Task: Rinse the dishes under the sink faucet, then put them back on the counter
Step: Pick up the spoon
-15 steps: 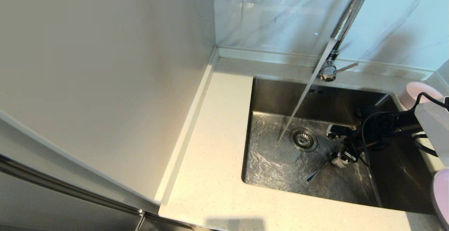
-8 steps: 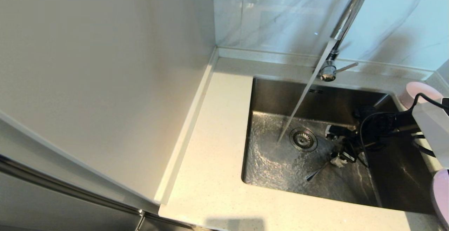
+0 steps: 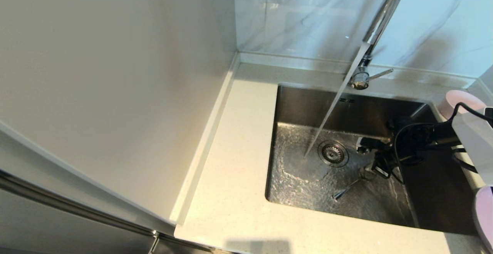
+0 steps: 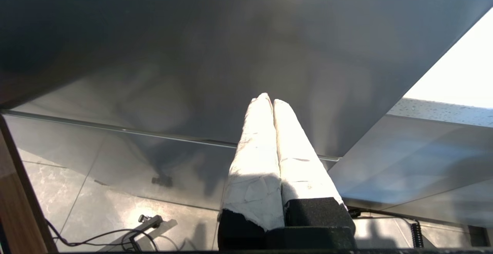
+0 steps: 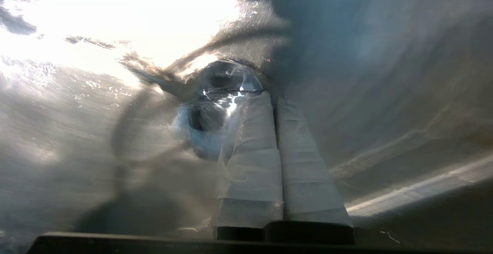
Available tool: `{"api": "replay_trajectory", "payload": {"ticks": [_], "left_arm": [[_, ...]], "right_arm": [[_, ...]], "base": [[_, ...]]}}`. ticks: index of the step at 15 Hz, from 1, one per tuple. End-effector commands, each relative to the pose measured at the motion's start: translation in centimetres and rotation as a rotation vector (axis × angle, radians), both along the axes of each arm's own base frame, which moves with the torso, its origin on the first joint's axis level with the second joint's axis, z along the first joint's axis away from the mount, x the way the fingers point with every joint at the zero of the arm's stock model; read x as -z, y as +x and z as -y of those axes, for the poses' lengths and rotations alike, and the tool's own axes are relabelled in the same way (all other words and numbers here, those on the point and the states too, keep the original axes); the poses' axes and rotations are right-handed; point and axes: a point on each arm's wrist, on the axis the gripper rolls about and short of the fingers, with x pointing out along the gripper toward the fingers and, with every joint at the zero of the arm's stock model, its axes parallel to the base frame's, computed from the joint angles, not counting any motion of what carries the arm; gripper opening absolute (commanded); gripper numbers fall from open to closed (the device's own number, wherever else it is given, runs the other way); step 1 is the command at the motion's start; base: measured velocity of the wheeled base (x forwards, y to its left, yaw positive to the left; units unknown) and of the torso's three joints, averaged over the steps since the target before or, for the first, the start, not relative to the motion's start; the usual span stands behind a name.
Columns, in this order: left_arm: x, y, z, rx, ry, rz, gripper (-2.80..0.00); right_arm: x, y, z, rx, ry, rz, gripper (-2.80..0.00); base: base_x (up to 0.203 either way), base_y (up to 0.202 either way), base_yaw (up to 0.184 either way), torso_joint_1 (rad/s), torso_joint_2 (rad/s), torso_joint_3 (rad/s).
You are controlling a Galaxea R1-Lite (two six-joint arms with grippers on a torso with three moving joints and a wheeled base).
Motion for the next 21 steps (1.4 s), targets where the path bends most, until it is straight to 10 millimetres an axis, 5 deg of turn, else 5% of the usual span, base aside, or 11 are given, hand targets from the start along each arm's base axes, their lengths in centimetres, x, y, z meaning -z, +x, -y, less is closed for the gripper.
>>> {"api": "replay_trajectory", "payload": {"ticks": [1, 12, 19, 20, 21], "left_arm": [[0.0, 0.0, 0.0, 0.001, 0.000, 0.000, -2.80], [0.0, 0.0, 0.0, 0.001, 0.000, 0.000, -2.80], [0.0, 0.0, 0.0, 0.001, 0.000, 0.000, -2.80], [0.0, 0.0, 0.0, 0.001, 0.000, 0.000, -2.80], [0.0, 0.0, 0.0, 0.000, 0.000, 0.000, -2.80]], "right_arm": [[0.2, 0.1, 0.0, -0.007, -0.003, -0.001, -2.80], [-1.7, 0.9, 0.4, 0.023, -0.001, 0.066, -2.80], [-4.9, 1.2, 0.4, 0.192, 0.111, 0.141, -2.80], [-5.2, 1.2, 0.5, 0.202, 0.117, 0.143, 0.00], [-5.3, 1.1, 0.5, 0.204, 0.119, 0.145, 0.00]], "base": [[0.000, 0.000, 0.000, 0.000, 0.00, 0.000], [0.000, 0.000, 0.000, 0.000, 0.00, 0.000], [0.000, 0.000, 0.000, 0.000, 0.00, 0.000], [0.000, 0.000, 0.000, 0.000, 0.00, 0.000], [0.000, 0.000, 0.000, 0.000, 0.00, 0.000]]}}
